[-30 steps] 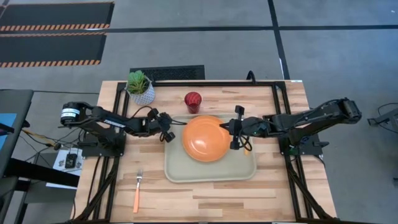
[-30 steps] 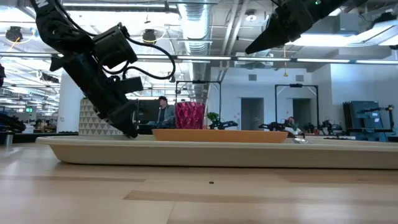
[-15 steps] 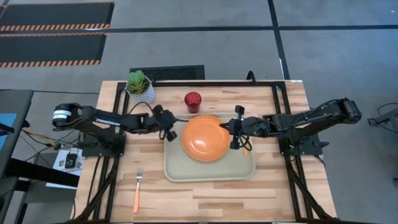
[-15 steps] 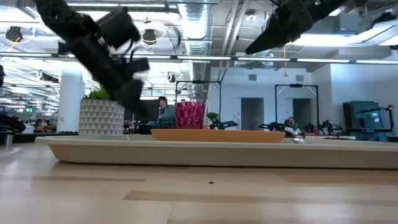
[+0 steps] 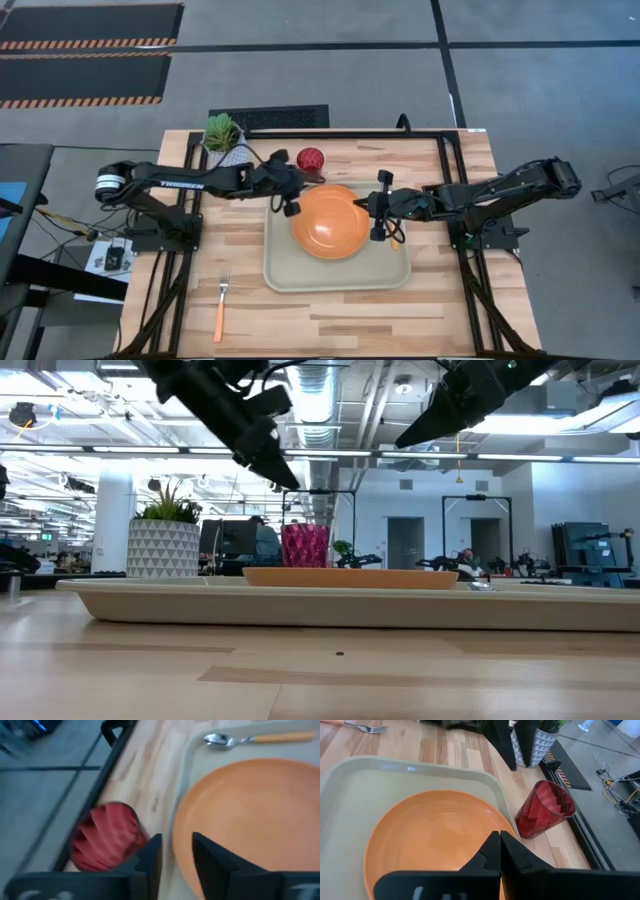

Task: Pick and place plate/cup/fork/spoon on tray
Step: Put the red cup on the gray serving tray to the top left of the orange plate

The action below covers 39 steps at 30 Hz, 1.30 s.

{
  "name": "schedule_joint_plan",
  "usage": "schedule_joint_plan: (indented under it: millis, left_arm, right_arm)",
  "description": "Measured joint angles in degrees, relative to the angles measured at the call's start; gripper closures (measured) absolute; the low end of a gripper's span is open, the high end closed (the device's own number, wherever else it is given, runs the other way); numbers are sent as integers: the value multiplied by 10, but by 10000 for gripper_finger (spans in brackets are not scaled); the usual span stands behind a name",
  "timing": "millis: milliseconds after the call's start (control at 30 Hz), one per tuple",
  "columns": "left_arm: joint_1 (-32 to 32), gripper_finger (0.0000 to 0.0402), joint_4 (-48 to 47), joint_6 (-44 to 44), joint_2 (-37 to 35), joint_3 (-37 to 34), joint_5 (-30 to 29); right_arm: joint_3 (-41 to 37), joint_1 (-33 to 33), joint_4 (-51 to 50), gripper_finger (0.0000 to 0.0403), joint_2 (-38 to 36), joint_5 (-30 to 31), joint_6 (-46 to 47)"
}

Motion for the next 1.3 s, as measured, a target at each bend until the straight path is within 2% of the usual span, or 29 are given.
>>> schedule_joint_plan:
  millis: [167,333,500,700,933,1100,1300]
  left_arm:
    - [3,240,-1,74,54,40,-28]
    - [18,212,-4,105,104,69,-53]
    - [42,208,-9,105,130,84,-56]
    - [71,207,-47,88,131,86,-8]
    - [80,207,-73,82,133,86,-2]
    - [80,237,-71,108,145,86,-4]
    - [80,320,-74,144,148,85,-8]
  right_arm:
    - [0,0,-3,387,0,0,0]
    - [0,0,-5,389,0,0,0]
    - [0,0,-8,390,0,0,0]
    - [0,0,-10,386,0,0,0]
    - [0,0,-9,391,0,0,1]
    - [0,0,-8,387,0,0,1]
    - [0,0,-8,389,0,0,0]
